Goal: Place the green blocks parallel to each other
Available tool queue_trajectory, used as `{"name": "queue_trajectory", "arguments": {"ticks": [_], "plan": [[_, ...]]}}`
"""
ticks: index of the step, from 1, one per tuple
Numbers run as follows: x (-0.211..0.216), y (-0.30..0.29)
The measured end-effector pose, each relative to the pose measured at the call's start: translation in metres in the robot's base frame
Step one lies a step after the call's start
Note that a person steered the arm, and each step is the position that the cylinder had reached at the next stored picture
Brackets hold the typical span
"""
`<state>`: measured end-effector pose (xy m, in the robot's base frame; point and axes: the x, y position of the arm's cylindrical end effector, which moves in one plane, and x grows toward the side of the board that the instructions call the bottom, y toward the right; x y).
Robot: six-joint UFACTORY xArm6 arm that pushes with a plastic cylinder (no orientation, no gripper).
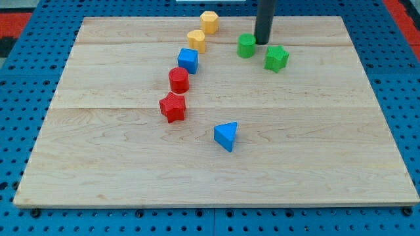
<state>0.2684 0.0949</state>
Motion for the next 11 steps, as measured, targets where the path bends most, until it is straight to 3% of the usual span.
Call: {"name": "queue_trajectory", "arguments": {"ticks": [2, 5, 6, 8, 10, 11], "plan": [[0.021, -0.057], [0.04, 0.027], [0.023, 0.006], [0.016, -0.11], [0.073, -0.129], [0.076, -0.121]]}}
